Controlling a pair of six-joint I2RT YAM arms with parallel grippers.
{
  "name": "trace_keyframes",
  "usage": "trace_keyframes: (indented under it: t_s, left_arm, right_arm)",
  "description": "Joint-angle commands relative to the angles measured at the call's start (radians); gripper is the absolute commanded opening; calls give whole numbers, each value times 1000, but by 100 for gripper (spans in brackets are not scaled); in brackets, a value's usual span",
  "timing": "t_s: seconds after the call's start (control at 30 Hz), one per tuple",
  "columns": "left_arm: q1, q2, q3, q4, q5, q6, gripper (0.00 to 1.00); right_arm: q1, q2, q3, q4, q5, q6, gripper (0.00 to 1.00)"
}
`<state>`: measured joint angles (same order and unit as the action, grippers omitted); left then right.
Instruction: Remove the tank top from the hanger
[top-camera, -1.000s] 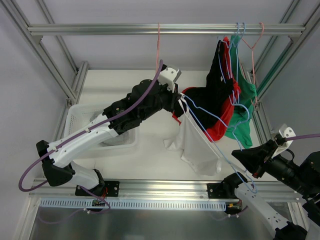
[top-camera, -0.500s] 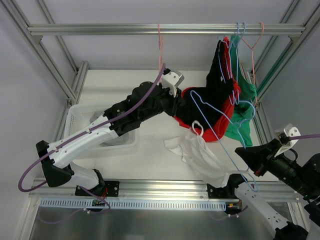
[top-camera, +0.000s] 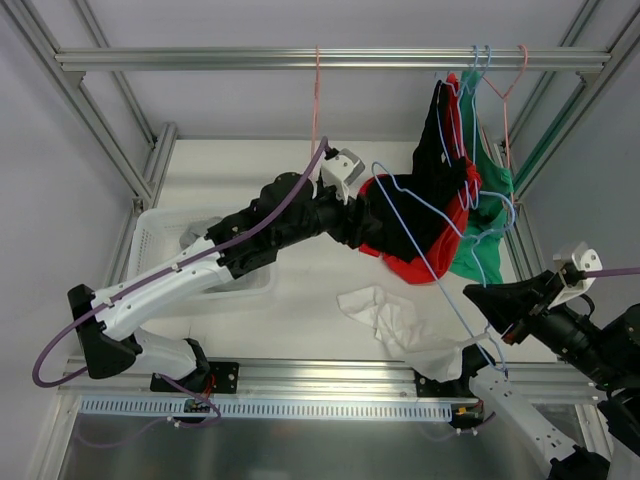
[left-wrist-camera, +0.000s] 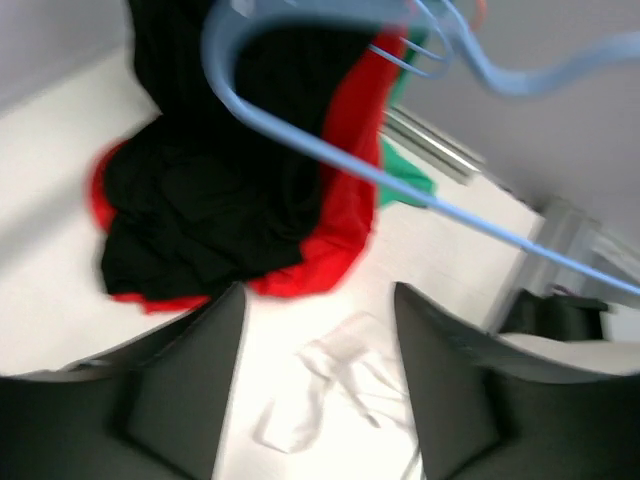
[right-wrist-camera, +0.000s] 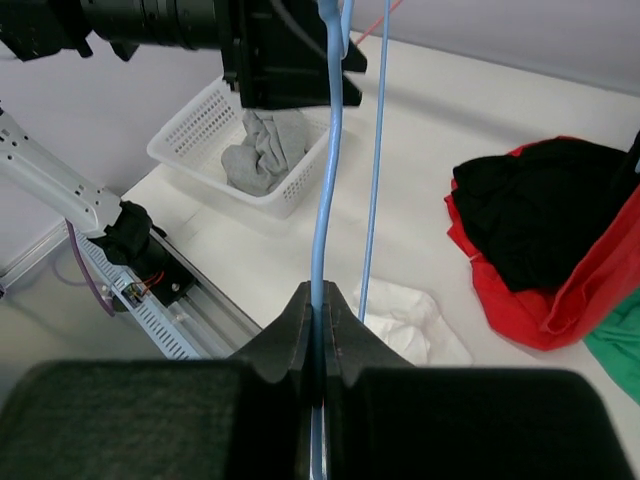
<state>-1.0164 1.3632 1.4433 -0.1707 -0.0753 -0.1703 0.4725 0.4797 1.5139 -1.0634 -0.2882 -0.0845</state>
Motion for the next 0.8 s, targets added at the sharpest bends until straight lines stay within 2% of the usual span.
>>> trace_keyframes:
  t_s: [0.0,0.03,0.1,0.3,0.43,0.53,0.57,0.67,0.7,0.73,0.77]
  left_arm:
    - [10,-78,-66,127,209,-50,66]
    - [7,-87,-83,151,241,-60,80]
    - [6,-110,-118,200,294,-77,88]
    - [6,-141,-167,230,347,-69,91]
    - [-10,-107,-207,363,552,-109,95]
    - [-42,-55,-259,476,614,-143,98]
    - [-71,-30,-274,515,612,-144,99]
    - [-117,8,-310,562,588,-144,99]
    - [-128,17,-319,571,580,-149,99]
    - [-136,30,-333,577,575,-152,99]
    - [-143,46,-339,579,568,-159,99]
  right_arm:
    - [-2,-38,-76,273,-49,35,0]
    - [-2,-39,-83,304,-39,35,0]
    - [-5,-20,-87,364,-26,28,0]
    - [-2,25,-175,562,18,31,0]
    - [-2,7,-273,777,34,81,0]
    - [-2,3,-362,975,11,81,0]
    - [-2,0,-436,1122,15,81,0]
    - [-2,23,-530,1361,66,27,0]
    - [-2,33,-616,1451,69,6,0]
    - [0,55,-673,1672,119,-6,0]
    - [-3,74,-725,1794,159,-26,0]
